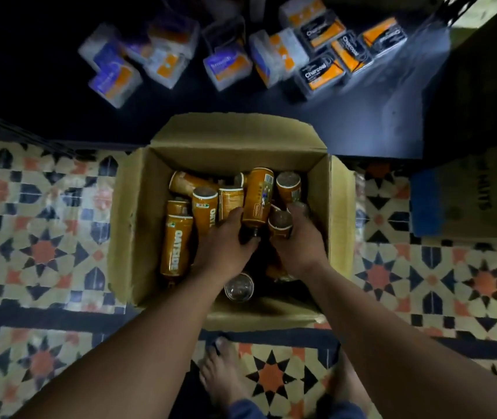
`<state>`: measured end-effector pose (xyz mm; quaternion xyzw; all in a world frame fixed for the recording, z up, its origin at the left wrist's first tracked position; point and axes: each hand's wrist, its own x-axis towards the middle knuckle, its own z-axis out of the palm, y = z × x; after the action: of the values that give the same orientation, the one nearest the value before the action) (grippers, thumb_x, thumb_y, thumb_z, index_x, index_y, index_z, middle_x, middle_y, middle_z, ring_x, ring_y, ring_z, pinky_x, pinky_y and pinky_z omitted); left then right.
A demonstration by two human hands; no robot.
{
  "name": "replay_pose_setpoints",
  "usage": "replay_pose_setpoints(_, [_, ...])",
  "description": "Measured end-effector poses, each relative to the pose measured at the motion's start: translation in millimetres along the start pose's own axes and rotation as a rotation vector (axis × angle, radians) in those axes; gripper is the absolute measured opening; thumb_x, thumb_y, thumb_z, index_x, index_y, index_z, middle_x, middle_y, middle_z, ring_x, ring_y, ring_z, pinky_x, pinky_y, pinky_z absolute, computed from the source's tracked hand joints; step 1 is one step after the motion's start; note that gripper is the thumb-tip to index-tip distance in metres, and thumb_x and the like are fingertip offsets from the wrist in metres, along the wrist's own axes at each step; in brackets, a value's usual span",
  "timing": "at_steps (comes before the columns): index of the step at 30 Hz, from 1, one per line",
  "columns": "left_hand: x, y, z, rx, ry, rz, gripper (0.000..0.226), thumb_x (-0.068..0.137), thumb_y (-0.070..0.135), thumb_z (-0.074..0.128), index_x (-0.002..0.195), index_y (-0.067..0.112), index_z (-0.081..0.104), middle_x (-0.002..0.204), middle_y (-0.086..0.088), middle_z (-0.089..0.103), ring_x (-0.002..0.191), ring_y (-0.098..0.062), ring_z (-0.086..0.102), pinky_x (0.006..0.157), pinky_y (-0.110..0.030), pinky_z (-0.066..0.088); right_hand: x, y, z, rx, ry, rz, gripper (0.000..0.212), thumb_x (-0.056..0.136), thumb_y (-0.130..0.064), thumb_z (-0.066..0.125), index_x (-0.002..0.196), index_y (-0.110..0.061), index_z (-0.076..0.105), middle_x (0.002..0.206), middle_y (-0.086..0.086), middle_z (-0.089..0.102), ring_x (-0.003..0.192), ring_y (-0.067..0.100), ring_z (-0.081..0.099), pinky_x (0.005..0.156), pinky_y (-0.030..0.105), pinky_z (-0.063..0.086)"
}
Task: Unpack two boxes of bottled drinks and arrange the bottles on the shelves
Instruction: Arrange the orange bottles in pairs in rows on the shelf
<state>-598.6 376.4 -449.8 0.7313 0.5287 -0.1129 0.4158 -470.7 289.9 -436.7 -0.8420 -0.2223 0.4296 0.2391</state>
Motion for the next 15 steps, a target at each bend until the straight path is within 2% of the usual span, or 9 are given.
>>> replay_pose_setpoints(4, [23, -7, 15, 0.093, 0.041, 0.005, 0.077, 0.084, 0.056, 0.069, 0.149, 0.039, 0.031, 0.114, 0.0, 0.071, 0.111, -0.028, 0.066, 0.096, -0.044, 0.051, 18, 8, 8, 0.046, 0.07, -0.027, 0.052, 0.096, -0.025, 0.069, 0.144, -0.032, 0.05, 0.141, -0.007, 0.061, 0.129, 0.014, 0.056, 0.101, 0.024, 0.043])
replay_pose_setpoints(6, [27, -6, 21, 0.132, 0.074, 0.0, 0.075, 0.084, 0.059, 0.069, 0.146, 0.039, 0.033, 0.118, 0.002, 0.07, 0.115, -0.028, 0.063, 0.1, -0.042, 0.046, 17, 11, 10, 0.083, 0.073, -0.037, 0.058, 0.097, -0.02, 0.068, 0.148, -0.035, 0.047, 0.137, -0.019, 0.057, 0.126, 0.001, 0.051, 0.094, 0.008, 0.037])
replay_pose_setpoints(7, [26, -5, 23, 0.138, 0.089, 0.007, 0.075, 0.084, 0.059, 0.068, 0.146, 0.039, 0.032, 0.119, 0.002, 0.07, 0.116, -0.028, 0.062, 0.1, -0.042, 0.043, 16, 13, 11, 0.108, 0.074, -0.032, 0.061, 0.098, -0.017, 0.067, 0.151, -0.036, 0.043, 0.13, -0.025, 0.054, 0.119, -0.007, 0.048, 0.086, -0.003, 0.032])
replay_pose_setpoints(8, [24, -5, 24, 0.134, 0.103, 0.012, 0.075, 0.085, 0.06, 0.068, 0.146, 0.039, 0.03, 0.12, 0.002, 0.069, 0.117, -0.028, 0.062, 0.101, -0.041, 0.041, 14, 16, 12, 0.134, 0.073, -0.027, 0.064, 0.099, -0.015, 0.065, 0.153, -0.037, 0.04, 0.125, -0.027, 0.052, 0.112, -0.013, 0.046, 0.076, -0.007, 0.031])
replay_pose_setpoints(10, [19, -8, 24, 0.087, 0.133, 0.018, 0.074, 0.085, 0.058, 0.068, 0.146, 0.04, 0.029, 0.12, 0.004, 0.07, 0.116, -0.026, 0.063, 0.104, -0.043, 0.042, 10, 20, 15, 0.177, 0.076, -0.02, 0.067, 0.099, -0.014, 0.065, 0.156, -0.037, 0.036, 0.129, -0.024, 0.056, 0.106, -0.016, 0.049, 0.069, -0.008, 0.035])
replay_pose_setpoints(12, [10, -10, 21, 0.015, 0.183, 0.039, 0.071, 0.085, 0.053, 0.071, 0.144, 0.039, 0.034, 0.118, 0.005, 0.072, 0.113, -0.024, 0.066, 0.104, -0.048, 0.045, 7, 23, 17, 0.195, 0.083, -0.016, 0.073, 0.099, -0.012, 0.066, 0.16, -0.034, 0.031, 0.144, -0.013, 0.057, 0.124, -0.002, 0.052, 0.072, -0.006, 0.038])
replay_pose_setpoints(13, [6, -9, 18, -0.013, 0.212, 0.046, 0.069, 0.086, 0.05, 0.072, 0.144, 0.038, 0.037, 0.117, 0.005, 0.072, 0.111, -0.022, 0.067, 0.103, -0.048, 0.046, 5, 23, 17, 0.183, 0.087, -0.017, 0.075, 0.098, -0.011, 0.066, 0.16, -0.033, 0.03, 0.149, -0.008, 0.054, 0.13, 0.001, 0.049, 0.079, -0.004, 0.036])
replay_pose_setpoints(15, [-2, -4, 12, -0.071, 0.244, 0.029, 0.066, 0.089, 0.045, 0.072, 0.146, 0.036, 0.04, 0.118, 0.005, 0.071, 0.103, -0.008, 0.061, 0.098, -0.036, 0.045, 0, 22, 17, 0.153, 0.113, -0.035, 0.076, 0.097, -0.008, 0.067, 0.16, -0.032, 0.032, 0.156, -0.005, 0.046, 0.129, -0.006, 0.04, 0.085, -0.005, 0.03])
